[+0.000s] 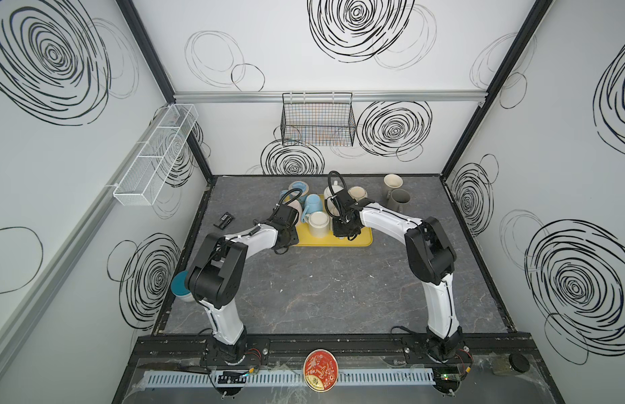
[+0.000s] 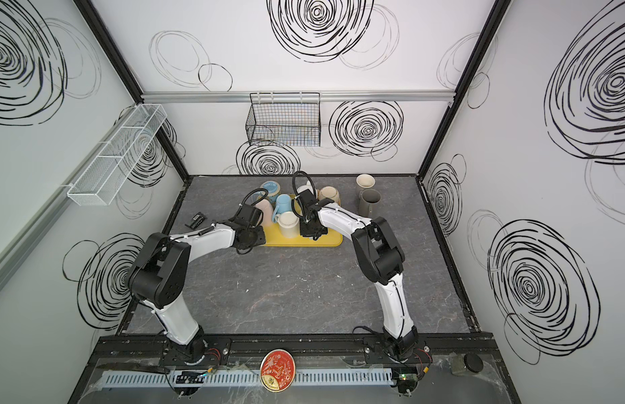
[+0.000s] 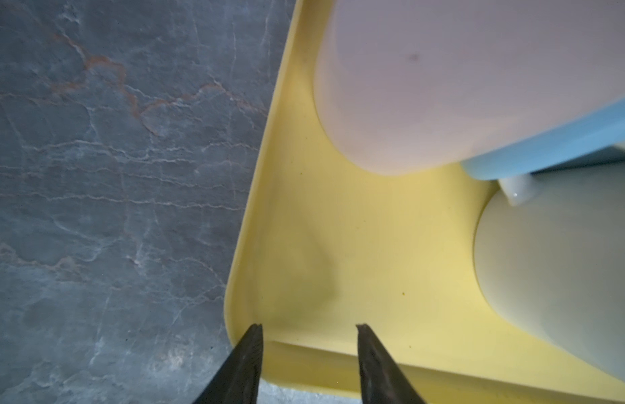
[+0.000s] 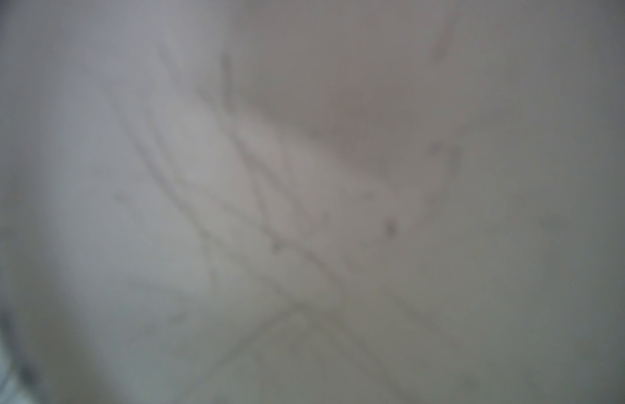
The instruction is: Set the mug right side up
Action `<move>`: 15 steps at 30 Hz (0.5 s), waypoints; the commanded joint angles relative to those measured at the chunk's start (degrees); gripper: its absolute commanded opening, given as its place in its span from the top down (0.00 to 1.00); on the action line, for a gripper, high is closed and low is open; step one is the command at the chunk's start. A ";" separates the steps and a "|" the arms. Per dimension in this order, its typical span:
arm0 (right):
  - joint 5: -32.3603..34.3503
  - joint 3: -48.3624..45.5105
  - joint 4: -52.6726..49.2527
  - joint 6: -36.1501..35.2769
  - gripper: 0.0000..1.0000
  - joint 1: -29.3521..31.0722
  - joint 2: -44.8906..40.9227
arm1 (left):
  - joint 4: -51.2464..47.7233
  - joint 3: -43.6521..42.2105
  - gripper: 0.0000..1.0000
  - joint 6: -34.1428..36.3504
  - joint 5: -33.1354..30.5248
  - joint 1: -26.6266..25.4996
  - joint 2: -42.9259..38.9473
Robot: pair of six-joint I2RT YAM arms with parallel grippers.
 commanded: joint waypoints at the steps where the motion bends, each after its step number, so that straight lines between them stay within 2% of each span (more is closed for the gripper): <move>1: -0.16 -1.39 1.22 -0.91 1.00 0.20 -5.34 | -8.22 0.30 0.52 1.13 -2.42 -0.46 -2.35; 10: -3.25 -5.39 7.38 -0.77 1.00 -0.14 -10.52 | -3.73 -2.29 0.52 0.74 -0.53 -0.55 -9.94; 15: -5.13 -7.05 11.34 0.10 1.00 -0.54 -14.21 | 1.75 -5.27 0.50 0.55 5.26 0.13 -15.35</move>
